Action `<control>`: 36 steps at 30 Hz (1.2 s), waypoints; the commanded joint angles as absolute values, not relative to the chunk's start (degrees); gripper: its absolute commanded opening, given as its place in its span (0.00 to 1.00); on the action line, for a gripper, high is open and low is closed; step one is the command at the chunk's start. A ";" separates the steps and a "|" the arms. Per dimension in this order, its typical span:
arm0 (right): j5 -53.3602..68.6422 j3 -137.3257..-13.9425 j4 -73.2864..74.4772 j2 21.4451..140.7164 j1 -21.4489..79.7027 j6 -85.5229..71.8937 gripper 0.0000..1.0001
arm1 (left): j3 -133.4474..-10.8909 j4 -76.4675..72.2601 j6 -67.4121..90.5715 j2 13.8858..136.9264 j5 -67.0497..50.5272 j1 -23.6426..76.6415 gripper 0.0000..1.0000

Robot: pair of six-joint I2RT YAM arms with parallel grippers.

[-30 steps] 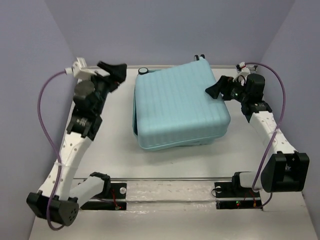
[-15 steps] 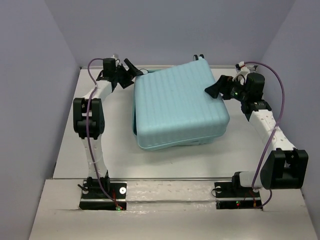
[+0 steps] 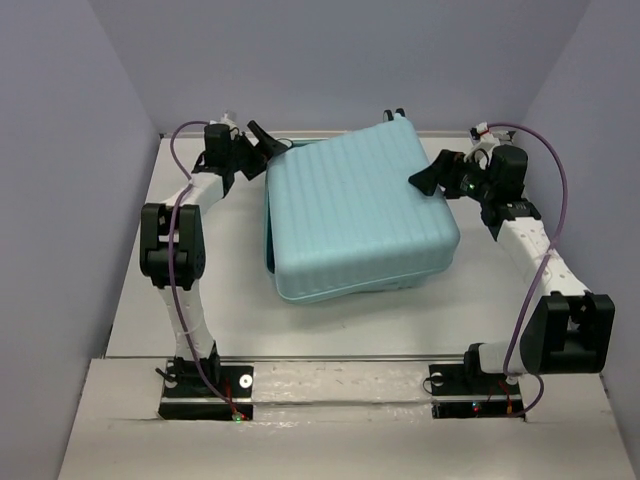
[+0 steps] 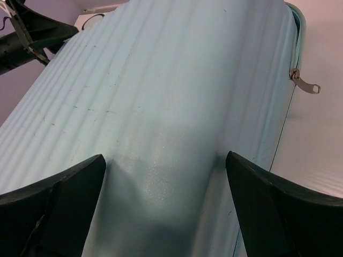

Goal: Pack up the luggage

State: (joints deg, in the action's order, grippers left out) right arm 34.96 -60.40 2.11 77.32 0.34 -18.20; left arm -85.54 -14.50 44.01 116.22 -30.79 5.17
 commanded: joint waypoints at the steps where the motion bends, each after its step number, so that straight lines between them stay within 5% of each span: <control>1: 42.54 -60.29 5.80 80.24 2.64 -21.36 1.00 | -81.48 -16.44 44.65 105.74 -36.31 7.56 0.99; 11: 43.94 -60.64 5.27 80.33 2.64 -21.80 1.00 | -78.50 -3.61 33.67 93.26 -16.73 9.05 0.99; 23: 44.74 -59.68 5.27 78.14 2.64 -22.32 1.00 | -68.47 6.23 29.62 82.80 -7.04 13.71 0.99; 36: 44.30 -58.36 4.92 78.66 3.16 -23.47 1.00 | -62.84 2.47 32.95 83.58 -20.02 15.81 0.96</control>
State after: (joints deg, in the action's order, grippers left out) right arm 36.64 -60.16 -0.19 78.72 0.38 -19.81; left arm -64.36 5.02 31.73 82.72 -12.99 13.91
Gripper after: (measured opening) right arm 0.995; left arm 0.981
